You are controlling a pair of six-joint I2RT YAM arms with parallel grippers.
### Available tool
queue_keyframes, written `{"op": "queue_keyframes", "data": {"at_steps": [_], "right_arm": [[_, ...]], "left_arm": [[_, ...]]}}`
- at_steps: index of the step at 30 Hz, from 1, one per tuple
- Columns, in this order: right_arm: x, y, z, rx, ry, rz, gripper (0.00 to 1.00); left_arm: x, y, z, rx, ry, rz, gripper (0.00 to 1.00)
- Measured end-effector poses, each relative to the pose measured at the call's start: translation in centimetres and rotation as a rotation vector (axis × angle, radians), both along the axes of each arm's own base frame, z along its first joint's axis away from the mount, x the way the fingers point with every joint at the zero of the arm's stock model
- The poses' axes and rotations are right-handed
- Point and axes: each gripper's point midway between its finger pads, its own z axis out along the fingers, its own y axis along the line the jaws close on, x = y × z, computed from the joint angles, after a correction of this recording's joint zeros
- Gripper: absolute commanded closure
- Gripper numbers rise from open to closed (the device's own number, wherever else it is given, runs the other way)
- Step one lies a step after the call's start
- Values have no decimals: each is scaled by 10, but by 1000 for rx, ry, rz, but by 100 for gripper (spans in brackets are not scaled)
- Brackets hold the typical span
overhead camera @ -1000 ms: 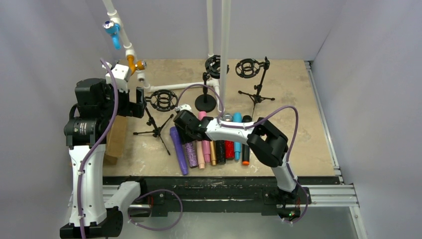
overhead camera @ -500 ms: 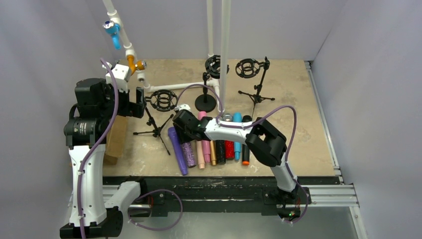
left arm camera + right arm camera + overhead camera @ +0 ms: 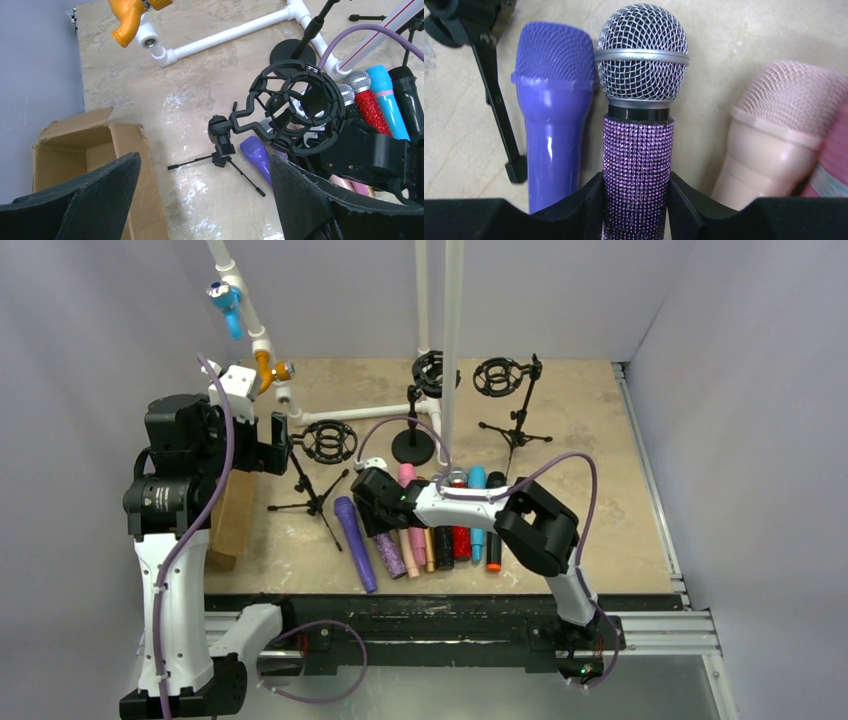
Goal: Attach the microphones to the stand
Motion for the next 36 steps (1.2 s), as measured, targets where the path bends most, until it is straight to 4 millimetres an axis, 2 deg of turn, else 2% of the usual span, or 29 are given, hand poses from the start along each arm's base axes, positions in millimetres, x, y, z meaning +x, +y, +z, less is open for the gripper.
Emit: {"op": "queue_keyframes", "data": {"at_steps": [3,5,7,13,17,21,22,25,29,33,36], "right_arm": [[-6,-12,10,-6,5,-8,81],[-9,-18,30,19,-4,-18,82],[-11,-22,59,73,-26,-33,83],[-22,-46,165,303,-115,-98,86],[-28,-65,213,408,-172,-135,87],[-26,-80,263,492,-260,-163,87],[-23,-81,280,514,-297,-166,87],[-12,-77,329,581,-399,-170,90],[5,-63,405,713,-558,-177,91],[13,-45,440,784,-661,-178,89],[12,-25,444,795,-706,-159,89]], "left_arm": [[-2,-2,2,-6,2,-9,0],[-3,-5,5,-14,5,-24,0],[-4,-9,10,-24,0,-44,0],[-11,-25,23,-73,-13,-120,0],[-19,-41,31,-120,-13,-203,0],[-29,-62,34,-193,-1,-310,0],[-32,-67,35,-213,3,-340,0],[-41,-84,39,-281,20,-431,0],[-54,-105,49,-398,47,-539,0],[-64,-120,62,-498,45,-623,0],[-69,-127,65,-557,57,-663,0]]}}
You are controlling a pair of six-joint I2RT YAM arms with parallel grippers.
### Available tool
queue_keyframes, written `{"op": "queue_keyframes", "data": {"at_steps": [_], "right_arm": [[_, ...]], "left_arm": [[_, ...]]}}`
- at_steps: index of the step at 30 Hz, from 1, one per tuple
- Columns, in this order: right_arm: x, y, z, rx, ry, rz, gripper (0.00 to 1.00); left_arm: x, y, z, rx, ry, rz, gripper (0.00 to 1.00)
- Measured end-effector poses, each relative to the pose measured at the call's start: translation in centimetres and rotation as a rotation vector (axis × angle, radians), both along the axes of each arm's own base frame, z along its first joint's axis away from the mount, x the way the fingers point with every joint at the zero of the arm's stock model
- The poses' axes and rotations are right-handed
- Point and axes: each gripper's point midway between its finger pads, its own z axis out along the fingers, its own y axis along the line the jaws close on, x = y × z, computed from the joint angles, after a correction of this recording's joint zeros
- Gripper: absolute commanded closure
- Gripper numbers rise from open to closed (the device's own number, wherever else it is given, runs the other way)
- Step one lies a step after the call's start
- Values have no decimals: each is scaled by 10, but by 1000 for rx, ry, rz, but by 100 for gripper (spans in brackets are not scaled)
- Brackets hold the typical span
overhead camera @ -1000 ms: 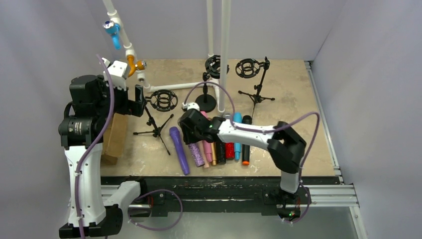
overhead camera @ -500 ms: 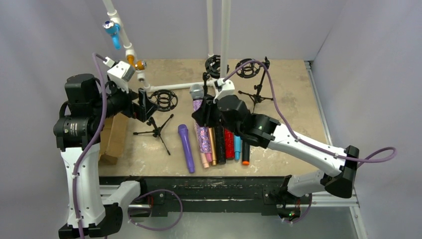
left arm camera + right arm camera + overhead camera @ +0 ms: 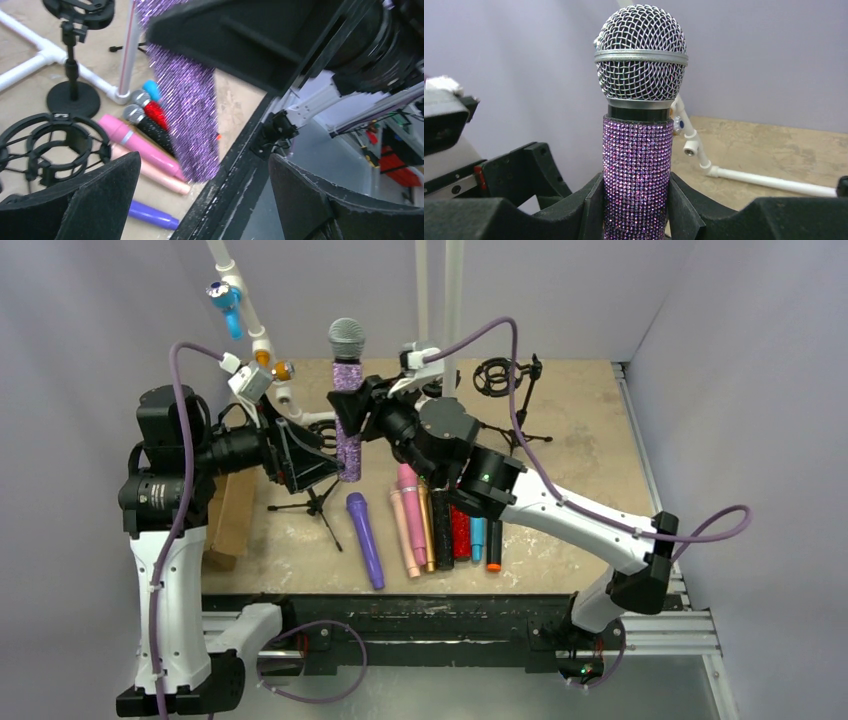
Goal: Attach the microphones to the stand
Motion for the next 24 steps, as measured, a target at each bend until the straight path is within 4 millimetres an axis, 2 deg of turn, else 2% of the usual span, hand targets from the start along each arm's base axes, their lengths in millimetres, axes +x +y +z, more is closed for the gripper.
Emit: {"op": "queue_keyframes", "data": {"at_steps": [5,8,12,14,15,18,19,21,22,24], "right_arm": [[-10,35,-11,-33,-51,30,89],[-17,41,-9,-36,-75,40,88],[-26,42,6,5,-113,50,88],[-27,39,8,15,-122,49,88],[-28,37,8,18,-124,48,87],[-29,34,11,30,-130,50,85],[-31,33,13,35,-131,54,82],[-33,30,14,29,-135,59,76],[-34,29,14,26,-135,67,69],[-37,31,14,23,-140,97,56]], "left_arm": [[-5,-13,1,-30,19,-66,0],[-2,-16,-2,-25,17,-75,0],[3,-19,-2,-23,10,-85,1],[3,-21,-1,-23,-3,-95,14],[3,-21,-1,-22,-5,-96,24],[6,-20,-4,-10,-20,-84,64],[9,-18,-6,-1,-24,-70,74],[11,-18,-8,10,-37,-65,89],[11,-17,-8,16,-45,-61,95],[11,-16,-8,31,-69,-49,100]]}}
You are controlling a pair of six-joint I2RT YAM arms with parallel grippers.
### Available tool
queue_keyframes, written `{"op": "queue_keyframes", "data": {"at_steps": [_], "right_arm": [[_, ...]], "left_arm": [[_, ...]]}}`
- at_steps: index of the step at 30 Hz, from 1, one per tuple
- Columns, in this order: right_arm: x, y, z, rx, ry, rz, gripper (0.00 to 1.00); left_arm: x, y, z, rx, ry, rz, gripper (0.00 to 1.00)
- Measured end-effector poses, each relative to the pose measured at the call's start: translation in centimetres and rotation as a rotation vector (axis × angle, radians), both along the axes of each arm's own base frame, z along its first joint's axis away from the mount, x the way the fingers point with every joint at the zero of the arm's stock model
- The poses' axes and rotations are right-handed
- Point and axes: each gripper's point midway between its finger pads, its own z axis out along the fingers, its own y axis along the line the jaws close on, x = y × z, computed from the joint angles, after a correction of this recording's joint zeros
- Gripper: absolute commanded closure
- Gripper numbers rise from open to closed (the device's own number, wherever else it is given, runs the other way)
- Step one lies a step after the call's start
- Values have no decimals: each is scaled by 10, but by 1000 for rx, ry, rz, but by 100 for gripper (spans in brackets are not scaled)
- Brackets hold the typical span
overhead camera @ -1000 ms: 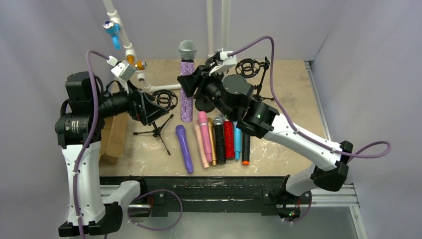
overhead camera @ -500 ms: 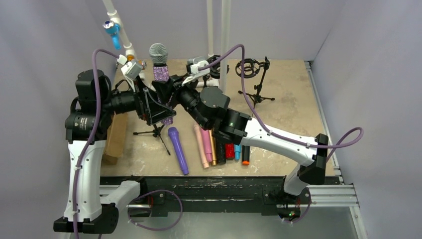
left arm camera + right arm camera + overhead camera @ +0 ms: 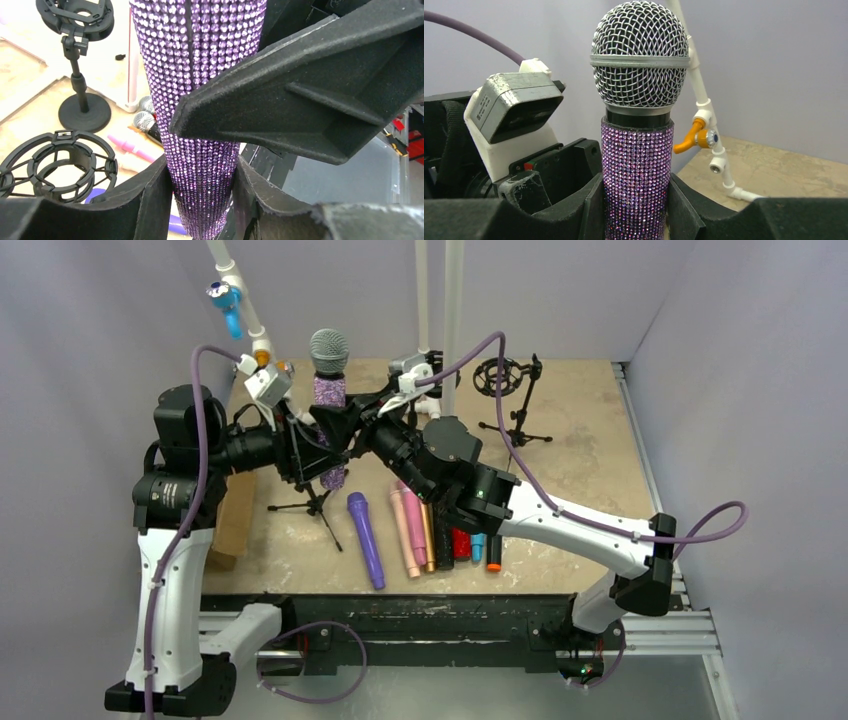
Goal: Attach the microphones to the stand
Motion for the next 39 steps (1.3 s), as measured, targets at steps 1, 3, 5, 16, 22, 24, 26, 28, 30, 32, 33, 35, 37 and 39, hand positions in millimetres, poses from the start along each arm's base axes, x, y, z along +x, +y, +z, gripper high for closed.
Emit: {"op": "queue_keyframes", "data": {"at_steps": [1,3,5,16,22,24,26,28,30,32,33,35,37,39], "right_arm": [[-2,1,-1,-8,-3,17,50],[-7,4,1,-31,-6,51,39],[-13,5,5,-58,-10,99,33],[-23,-6,39,-161,-26,339,35],[-25,9,12,-233,25,463,48],[-27,17,0,-265,49,500,62],[-27,25,-8,-284,60,527,75],[-27,25,-11,-296,67,535,83],[-25,22,-11,-302,72,533,86],[-22,19,-13,-319,74,516,89],[-19,17,-15,-330,74,499,90],[-11,13,-17,-349,64,454,91],[0,8,-15,-359,44,395,92],[11,3,-9,-355,18,336,93]], "left_arm": [[-1,1,0,8,-11,7,100],[-3,3,-1,21,-23,17,100],[-3,6,-2,39,-48,30,100],[-11,8,-4,93,-138,-9,100],[-18,6,-10,104,-131,-45,100],[-21,6,-12,110,-132,-54,100],[-23,8,-14,119,-123,-51,90],[-22,9,-17,130,-117,-45,42],[-20,11,-17,144,-127,-36,19],[-15,14,-13,173,-162,-13,10],[-12,17,-10,194,-185,-2,9],[-10,22,-4,234,-218,12,8],[-6,29,0,290,-254,36,8],[1,38,0,352,-275,66,8]]}}
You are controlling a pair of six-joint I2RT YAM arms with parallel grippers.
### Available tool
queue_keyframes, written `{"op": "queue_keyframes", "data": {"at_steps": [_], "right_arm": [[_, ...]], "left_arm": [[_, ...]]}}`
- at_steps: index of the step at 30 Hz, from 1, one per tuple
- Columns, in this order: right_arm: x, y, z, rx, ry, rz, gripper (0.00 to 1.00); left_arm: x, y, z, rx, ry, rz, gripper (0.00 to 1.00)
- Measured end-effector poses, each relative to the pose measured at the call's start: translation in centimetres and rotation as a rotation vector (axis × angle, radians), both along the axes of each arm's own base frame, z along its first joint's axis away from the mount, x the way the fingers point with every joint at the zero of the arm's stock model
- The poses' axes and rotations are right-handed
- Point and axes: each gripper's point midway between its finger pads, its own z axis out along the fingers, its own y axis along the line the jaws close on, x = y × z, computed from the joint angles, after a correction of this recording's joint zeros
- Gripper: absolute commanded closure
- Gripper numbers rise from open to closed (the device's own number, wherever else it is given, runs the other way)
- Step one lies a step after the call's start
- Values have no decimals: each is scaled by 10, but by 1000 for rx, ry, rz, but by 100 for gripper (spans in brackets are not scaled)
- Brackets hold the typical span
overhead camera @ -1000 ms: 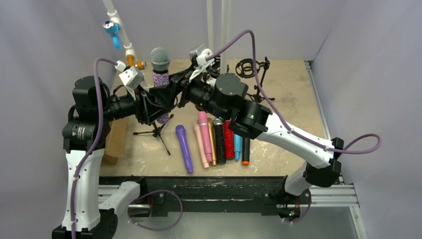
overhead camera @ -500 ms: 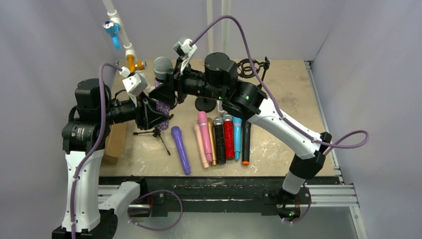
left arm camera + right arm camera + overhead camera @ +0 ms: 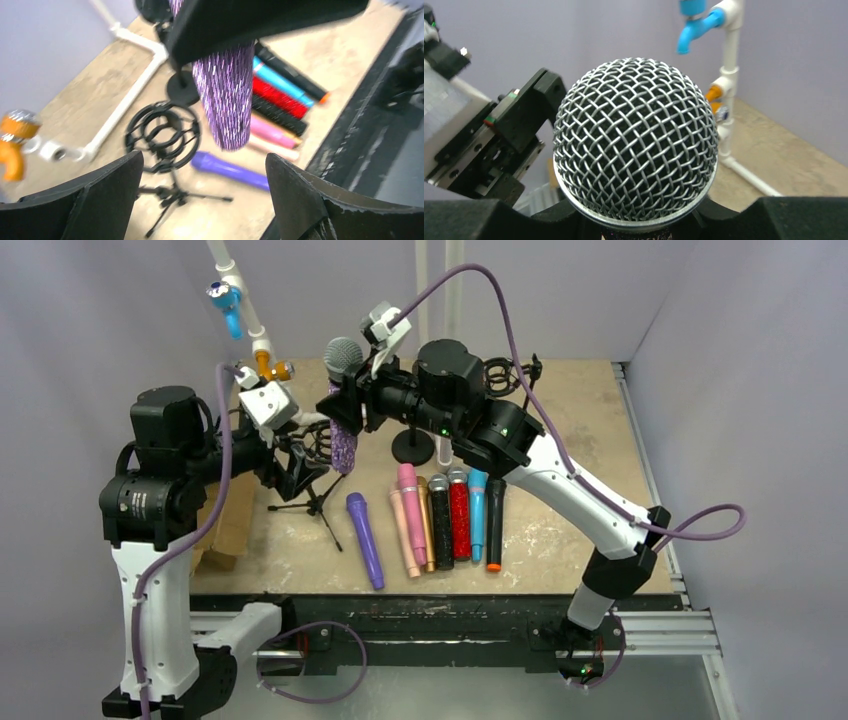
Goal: Attach the microphones to the stand
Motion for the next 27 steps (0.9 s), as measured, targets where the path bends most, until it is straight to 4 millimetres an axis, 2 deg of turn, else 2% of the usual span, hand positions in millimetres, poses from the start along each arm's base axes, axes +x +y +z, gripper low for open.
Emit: {"op": "queue_keyframes", "data": {"at_steps": [2,6,9,12,18,24,27], "right_arm": [[12,-6,7,15,-38,-58,94],[34,-15,20,68,-107,-173,95],[51,-19,21,104,-133,-242,95],[64,-19,19,126,-143,-281,96],[79,-12,19,167,-154,-308,96],[81,2,3,151,-132,-281,96],[82,6,-12,132,-113,-271,97]], "left_arm": [[8,13,-6,74,-17,52,10],[29,43,-30,209,-4,168,20],[43,67,-51,275,45,251,22],[58,82,-71,314,103,300,27],[66,92,-90,346,133,321,43],[71,94,-99,364,137,307,52],[74,95,-105,369,146,300,55]]}}
